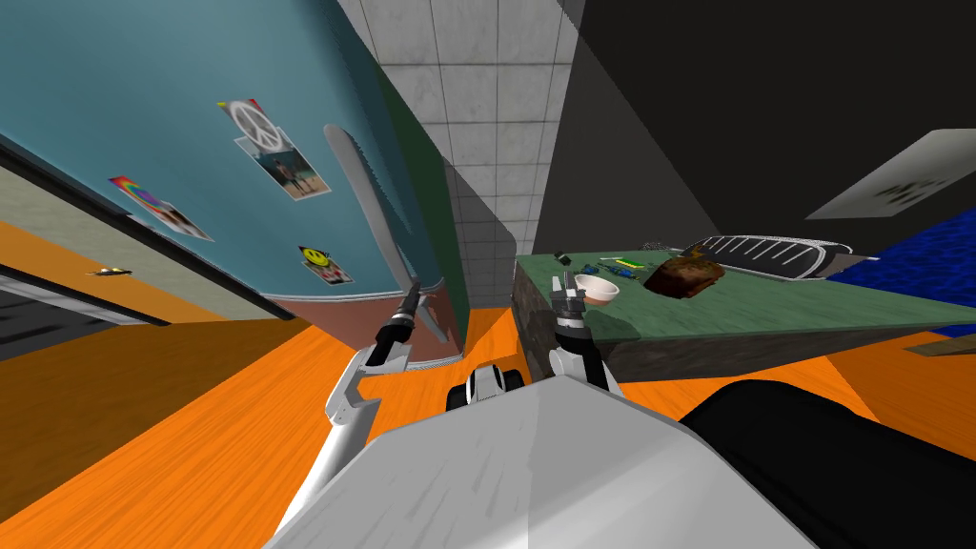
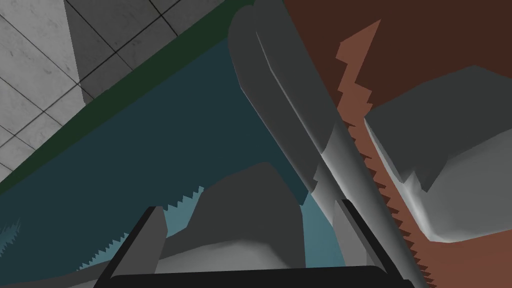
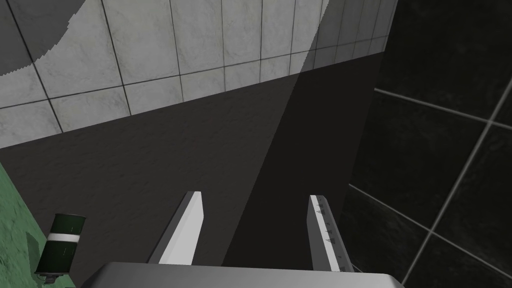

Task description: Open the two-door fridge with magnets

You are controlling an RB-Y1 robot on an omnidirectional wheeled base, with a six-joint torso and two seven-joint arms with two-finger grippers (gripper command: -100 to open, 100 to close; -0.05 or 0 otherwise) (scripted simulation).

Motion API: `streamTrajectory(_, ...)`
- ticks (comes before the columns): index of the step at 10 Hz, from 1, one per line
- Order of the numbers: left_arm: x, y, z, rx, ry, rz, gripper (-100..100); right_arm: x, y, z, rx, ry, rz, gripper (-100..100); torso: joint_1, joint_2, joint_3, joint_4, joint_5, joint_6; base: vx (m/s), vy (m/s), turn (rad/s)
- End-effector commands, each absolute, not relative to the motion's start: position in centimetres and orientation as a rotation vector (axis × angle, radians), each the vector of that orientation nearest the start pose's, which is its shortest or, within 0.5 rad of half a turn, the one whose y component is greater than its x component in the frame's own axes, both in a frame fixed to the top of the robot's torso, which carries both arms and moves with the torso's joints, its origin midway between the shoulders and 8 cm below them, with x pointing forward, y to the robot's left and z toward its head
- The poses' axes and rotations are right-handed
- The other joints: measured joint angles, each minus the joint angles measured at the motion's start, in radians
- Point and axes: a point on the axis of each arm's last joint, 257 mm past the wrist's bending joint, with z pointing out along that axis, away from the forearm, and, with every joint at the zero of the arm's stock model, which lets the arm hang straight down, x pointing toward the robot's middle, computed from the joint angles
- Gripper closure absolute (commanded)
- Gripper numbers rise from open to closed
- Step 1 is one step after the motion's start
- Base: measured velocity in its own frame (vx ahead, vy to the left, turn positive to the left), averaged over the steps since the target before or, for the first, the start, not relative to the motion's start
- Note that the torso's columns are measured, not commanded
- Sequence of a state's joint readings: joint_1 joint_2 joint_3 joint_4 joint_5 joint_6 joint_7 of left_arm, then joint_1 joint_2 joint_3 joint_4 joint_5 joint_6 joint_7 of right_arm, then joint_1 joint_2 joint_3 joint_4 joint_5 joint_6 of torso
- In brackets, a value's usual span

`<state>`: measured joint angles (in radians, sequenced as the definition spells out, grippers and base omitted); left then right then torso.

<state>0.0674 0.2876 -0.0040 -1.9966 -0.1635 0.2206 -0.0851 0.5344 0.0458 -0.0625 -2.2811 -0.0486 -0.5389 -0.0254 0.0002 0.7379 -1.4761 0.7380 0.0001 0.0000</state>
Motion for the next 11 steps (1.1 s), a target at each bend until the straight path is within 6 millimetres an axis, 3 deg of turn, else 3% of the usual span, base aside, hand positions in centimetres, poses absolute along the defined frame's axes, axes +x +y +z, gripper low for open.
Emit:
streamTrajectory(1,52.1,28.7,-9.1,-0.754,1.309,-0.821,-100,32.7,-31.3,2.2,0.710,0.525,1.278,0,-0.001,0.000,0.000,0.000,0.000,0.000,-0.014,-0.027,0.001)
streamTrajectory(11,52.7,31.6,-8.1,-0.817,1.363,-0.685,-100,32.7,-31.3,2.2,0.710,0.525,1.278,0,0.000,0.000,0.000,0.000,0.000,0.000,-0.019,-0.027,0.001)
